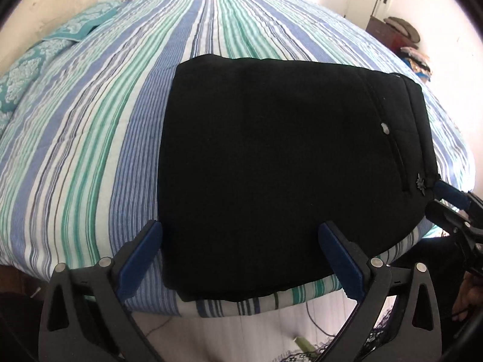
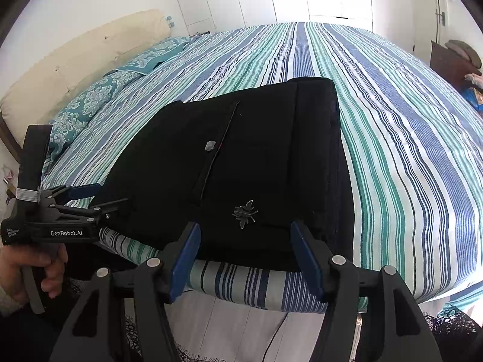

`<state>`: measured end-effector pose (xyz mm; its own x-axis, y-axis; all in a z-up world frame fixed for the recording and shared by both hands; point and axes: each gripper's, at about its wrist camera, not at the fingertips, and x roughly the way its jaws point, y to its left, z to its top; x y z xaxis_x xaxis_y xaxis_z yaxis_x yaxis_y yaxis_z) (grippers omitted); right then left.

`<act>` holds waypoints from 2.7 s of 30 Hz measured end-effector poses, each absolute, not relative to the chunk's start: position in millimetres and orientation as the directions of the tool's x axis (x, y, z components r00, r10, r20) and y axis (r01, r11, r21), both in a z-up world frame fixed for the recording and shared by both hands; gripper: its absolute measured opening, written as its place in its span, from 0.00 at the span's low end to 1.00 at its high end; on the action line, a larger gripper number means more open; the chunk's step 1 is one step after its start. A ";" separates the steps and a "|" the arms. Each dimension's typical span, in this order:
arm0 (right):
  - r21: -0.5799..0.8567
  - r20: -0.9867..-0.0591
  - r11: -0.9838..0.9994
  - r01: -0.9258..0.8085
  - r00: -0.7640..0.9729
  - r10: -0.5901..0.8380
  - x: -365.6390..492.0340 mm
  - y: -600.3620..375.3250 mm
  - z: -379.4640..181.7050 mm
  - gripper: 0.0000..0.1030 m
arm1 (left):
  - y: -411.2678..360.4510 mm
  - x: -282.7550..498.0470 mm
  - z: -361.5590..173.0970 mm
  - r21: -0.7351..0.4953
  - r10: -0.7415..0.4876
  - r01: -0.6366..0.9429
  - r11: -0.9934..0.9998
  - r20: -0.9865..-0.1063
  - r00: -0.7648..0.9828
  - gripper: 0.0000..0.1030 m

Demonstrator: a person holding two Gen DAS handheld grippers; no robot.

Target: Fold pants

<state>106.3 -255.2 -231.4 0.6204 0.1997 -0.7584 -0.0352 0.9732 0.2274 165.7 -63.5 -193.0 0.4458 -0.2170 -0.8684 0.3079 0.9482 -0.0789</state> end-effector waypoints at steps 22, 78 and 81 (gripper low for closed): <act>0.116 -0.771 0.993 -0.021 0.628 0.104 103.0 -223.1 -232.1 0.77 | -48.1 169.4 -201.8 -0.135 -0.264 0.309 0.941 -0.866 0.424 1.00; 0.299 -0.743 0.922 0.245 0.666 0.064 71.5 -284.3 -222.5 0.93 | -21.7 145.1 -171.2 -0.148 -0.288 0.297 0.943 -0.812 0.508 0.98; 0.300 -0.739 0.921 0.248 0.671 0.061 71.5 -286.2 -221.7 0.93 | -10.6 149.8 -167.5 -0.178 -0.296 0.266 0.947 -0.802 0.519 0.99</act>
